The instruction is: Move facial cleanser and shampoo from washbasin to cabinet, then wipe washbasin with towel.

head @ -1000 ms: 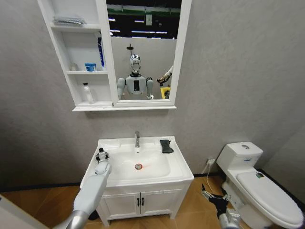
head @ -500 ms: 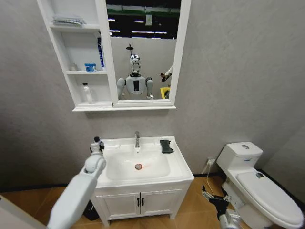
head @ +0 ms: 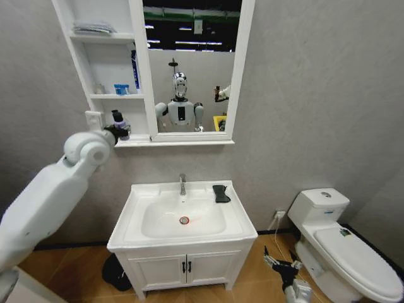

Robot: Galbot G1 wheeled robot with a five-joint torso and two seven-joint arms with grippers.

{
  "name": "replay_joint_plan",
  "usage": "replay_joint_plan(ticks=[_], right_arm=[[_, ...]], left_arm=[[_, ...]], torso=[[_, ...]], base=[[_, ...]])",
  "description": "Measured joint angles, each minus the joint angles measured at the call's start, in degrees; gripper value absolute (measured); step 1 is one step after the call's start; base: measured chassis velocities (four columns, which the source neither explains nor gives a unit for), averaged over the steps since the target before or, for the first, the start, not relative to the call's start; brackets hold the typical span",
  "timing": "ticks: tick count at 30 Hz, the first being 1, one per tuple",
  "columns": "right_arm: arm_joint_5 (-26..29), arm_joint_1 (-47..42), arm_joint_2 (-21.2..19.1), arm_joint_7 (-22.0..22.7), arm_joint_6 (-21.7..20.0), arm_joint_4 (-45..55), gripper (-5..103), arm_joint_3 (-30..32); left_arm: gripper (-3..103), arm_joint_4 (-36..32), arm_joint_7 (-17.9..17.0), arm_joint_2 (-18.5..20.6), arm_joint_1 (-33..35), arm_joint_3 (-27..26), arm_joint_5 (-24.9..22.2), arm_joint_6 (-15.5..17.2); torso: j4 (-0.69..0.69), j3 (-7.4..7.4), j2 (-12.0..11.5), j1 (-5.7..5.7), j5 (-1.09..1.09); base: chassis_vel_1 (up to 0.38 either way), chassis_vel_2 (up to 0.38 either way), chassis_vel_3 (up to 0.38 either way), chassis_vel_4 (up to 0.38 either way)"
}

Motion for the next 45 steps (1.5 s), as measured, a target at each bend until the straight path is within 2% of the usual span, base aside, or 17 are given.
replay_joint_plan(ticks=[2,3,5,13,18,20,22,24,25,27,35,39,41,42,44,45], right_arm=[[-0.11,-0.67,-0.07,0.09,0.84,0.47,100,0.44],[-0.11,-0.67,-0.07,0.09,0.84,0.47,100,0.44],[0.03,-0.89,-0.44,0.17,1.08,0.71,100,0.86],[0.62,-1.08,-0.99,0.34,1.41,0.94,100,1.50],[0.57,-1.37,-0.72,0.31,1.71,0.80,100,1.30],[0.57,-1.36,-0.70,0.17,1.83,0.78,100,1.35],[0.57,-1.36,-0.73,0.08,1.85,0.80,100,1.40],[0.56,-1.40,-0.74,-0.54,1.85,1.27,100,1.55],[0.56,-1.40,-0.74,-0.54,1.85,1.27,100,1.55],[0.55,-1.45,-0.66,-0.91,1.79,1.83,100,1.56],[0.45,-1.75,-0.60,-0.96,1.82,1.90,100,1.67],[0.36,-1.84,-0.31,-0.85,1.85,1.91,100,1.51],[0.30,-1.80,-0.15,-0.70,1.84,2.09,100,1.20],[0.30,-1.80,-0.15,-0.70,1.84,2.09,100,1.20],[0.30,-1.74,-0.05,-0.63,1.41,2.58,100,1.04],[0.30,-1.74,-0.05,-0.63,1.41,2.58,100,1.04]], left_arm=[[43,8.75,4.05,-3.44,-2.85,1.92,2.50,-0.85],[43,8.75,4.05,-3.44,-2.85,1.92,2.50,-0.85],[43,14.52,5.54,-5.72,-4.17,2.12,3.94,-1.00],[43,23.19,7.59,-9.55,-7.02,1.90,6.02,-1.40],[40,25.32,8.77,-10.61,-7.40,1.60,8.63,-2.08],[48,26.29,9.35,-11.19,-7.36,1.35,10.04,-2.37],[48,26.50,9.45,-11.34,-7.27,1.32,10.34,-2.48],[58,27.44,9.85,-11.81,-6.93,1.32,11.42,-2.97],[58,27.44,9.85,-11.81,-6.93,1.32,11.42,-2.97],[70,28.16,9.96,-12.23,-6.55,1.23,12.28,-3.81],[98,25.13,9.46,-11.64,-4.51,-0.90,12.60,-4.14],[100,22.18,8.63,-10.70,-2.73,-1.80,11.99,-4.52],[100,17.39,7.17,-9.25,0.24,-3.50,11.61,-4.66],[100,17.39,7.17,-9.25,0.24,-3.50,11.61,-4.66],[100,9.61,5.20,-7.00,4.64,-5.83,11.36,-5.60],[100,9.61,5.20,-7.00,4.64,-5.83,11.36,-5.60]], torso=[[0.01,0.00,0.00,0.00,-0.01],[0.01,0.00,0.00,0.00,-0.01],[0.01,0.00,0.00,-0.01,-0.02],[0.02,-0.01,0.00,-0.02,0.00],[0.02,-0.01,0.00,-0.02,0.00],[0.03,-0.01,0.00,-0.02,-0.01],[0.02,-0.01,0.00,-0.02,0.00],[0.02,-0.01,0.00,-0.02,-0.01],[0.02,-0.01,0.00,-0.02,-0.01],[0.02,-0.01,0.00,-0.02,-0.01],[0.01,-0.02,0.00,-0.03,0.00],[0.01,-0.01,0.00,-0.02,-0.01],[0.01,-0.02,0.00,-0.02,0.01],[0.01,-0.02,0.00,-0.02,0.01],[0.02,-0.01,0.00,-0.01,-0.02],[0.02,-0.01,0.00,-0.01,-0.02]], base=[[0.000,0.000,0.000,0.000],[0.000,0.000,0.000,0.000],[0.000,0.000,0.000,0.000],[0.000,0.000,0.000,0.000],[0.000,0.000,0.000,0.000],[0.000,0.000,0.000,0.000],[0.000,0.000,0.000,0.000],[0.000,0.000,0.000,0.000],[0.000,0.000,0.000,0.000],[0.000,0.000,0.000,0.000],[0.000,0.000,0.000,0.000],[0.000,0.000,0.000,0.000],[0.000,0.000,0.000,0.000],[0.000,0.000,0.000,0.000],[0.000,0.000,0.000,0.000],[0.000,0.000,0.000,0.000]])
